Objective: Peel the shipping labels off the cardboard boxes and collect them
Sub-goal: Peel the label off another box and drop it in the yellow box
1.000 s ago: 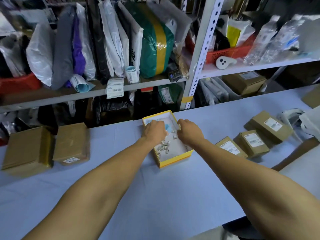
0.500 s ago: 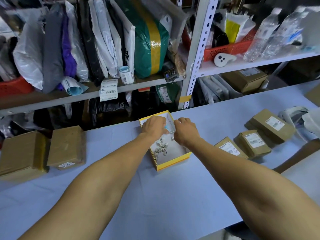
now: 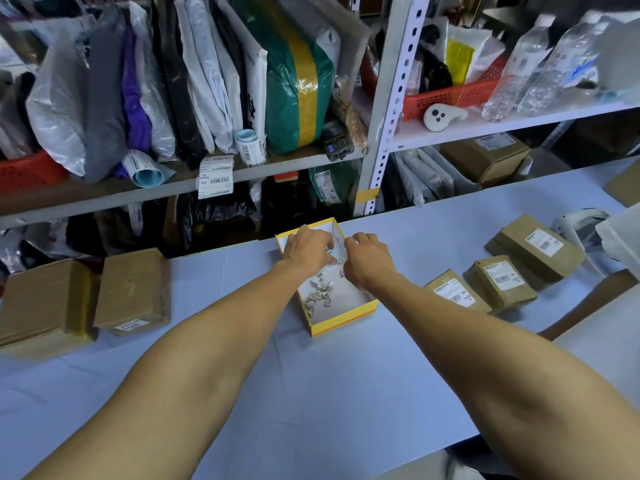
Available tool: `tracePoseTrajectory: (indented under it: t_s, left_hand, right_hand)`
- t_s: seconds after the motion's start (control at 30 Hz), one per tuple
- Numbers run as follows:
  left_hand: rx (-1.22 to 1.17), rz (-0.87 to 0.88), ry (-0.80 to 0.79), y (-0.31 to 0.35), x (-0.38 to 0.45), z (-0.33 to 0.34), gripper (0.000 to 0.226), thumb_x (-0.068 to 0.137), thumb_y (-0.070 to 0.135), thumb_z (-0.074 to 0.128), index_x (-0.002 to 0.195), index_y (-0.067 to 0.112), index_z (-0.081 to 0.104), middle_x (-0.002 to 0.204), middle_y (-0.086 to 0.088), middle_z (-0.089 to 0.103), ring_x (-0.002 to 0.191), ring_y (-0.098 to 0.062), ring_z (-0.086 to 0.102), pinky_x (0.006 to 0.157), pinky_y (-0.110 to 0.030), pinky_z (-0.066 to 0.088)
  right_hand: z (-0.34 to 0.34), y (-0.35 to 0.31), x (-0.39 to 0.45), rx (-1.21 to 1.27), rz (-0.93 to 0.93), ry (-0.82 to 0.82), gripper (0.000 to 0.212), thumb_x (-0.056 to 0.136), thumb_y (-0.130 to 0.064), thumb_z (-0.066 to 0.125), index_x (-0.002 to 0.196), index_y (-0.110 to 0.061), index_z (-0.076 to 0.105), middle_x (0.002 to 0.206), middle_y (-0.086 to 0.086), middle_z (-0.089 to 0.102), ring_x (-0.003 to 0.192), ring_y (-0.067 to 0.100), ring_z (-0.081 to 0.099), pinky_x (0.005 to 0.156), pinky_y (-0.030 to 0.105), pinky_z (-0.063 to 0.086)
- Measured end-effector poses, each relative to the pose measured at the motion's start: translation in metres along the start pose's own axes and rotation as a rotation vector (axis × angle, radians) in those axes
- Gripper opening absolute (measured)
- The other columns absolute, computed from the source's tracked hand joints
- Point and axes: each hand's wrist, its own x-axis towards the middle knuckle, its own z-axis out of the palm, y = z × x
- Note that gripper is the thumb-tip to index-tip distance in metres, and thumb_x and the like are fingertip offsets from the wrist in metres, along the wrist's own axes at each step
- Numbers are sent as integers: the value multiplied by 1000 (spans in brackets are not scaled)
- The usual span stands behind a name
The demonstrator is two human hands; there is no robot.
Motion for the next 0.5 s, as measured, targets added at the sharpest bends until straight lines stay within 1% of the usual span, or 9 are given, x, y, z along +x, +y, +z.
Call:
tracePoseTrajectory:
  t_s: [0.03, 0.1, 0.2, 0.3, 0.43, 0.5]
  left_hand:
    - [1, -5, 11, 1, -1, -1, 33, 79, 41, 76, 104, 22, 66, 105, -7, 57, 101, -26, 50, 85, -36, 41]
    - [21, -7, 45, 4, -5, -5, 31, 80, 41, 76, 93, 19, 59, 99, -7, 53, 90, -26, 46, 85, -37, 40]
    - [44, 12, 54, 7, -6, -7, 38, 78, 44, 76, 82, 20, 48, 92, -7, 60, 90, -29, 52, 85, -39, 41]
    - [62, 18, 27, 9, -4, -9, 43, 75, 51, 75, 73, 20, 45, 81, -4, 61, 87, -29, 55, 84, -40, 41]
    - [81, 55, 48, 10, -4, -8, 50, 76, 56, 73, 62, 23, 37, 70, 0, 56, 76, -26, 51, 82, -39, 38]
    - [88, 72, 81, 10, -2, -7, 47, 80, 56, 68, 62, 22, 40, 68, 1, 55, 73, -25, 48, 83, -39, 37]
  right_hand:
    - [0, 0, 0, -2, 1, -2, 43, 89, -18, 49, 132, -10, 47, 139, 13, 45, 129, 32, 38, 102, 44, 37]
    - [1, 1, -1, 0, 4, -7, 43, 89, -18, 49, 132, -10, 47, 139, 12, 45, 129, 32, 38, 102, 44, 37]
    - [0, 2, -1, 6, 9, -9, 43, 89, -19, 50, 131, -10, 47, 140, 12, 44, 130, 32, 37, 103, 44, 36]
    - [1, 2, -1, 2, 11, -9, 43, 89, -19, 50, 131, -10, 48, 140, 12, 44, 129, 32, 37, 102, 44, 36]
    - [0, 2, 0, -6, 9, -3, 43, 90, -19, 50, 132, -10, 48, 142, 13, 42, 131, 32, 36, 103, 45, 36]
    - [-1, 3, 0, -8, 7, -1, 43, 90, -19, 49, 132, -11, 48, 142, 12, 42, 131, 32, 36, 103, 45, 35]
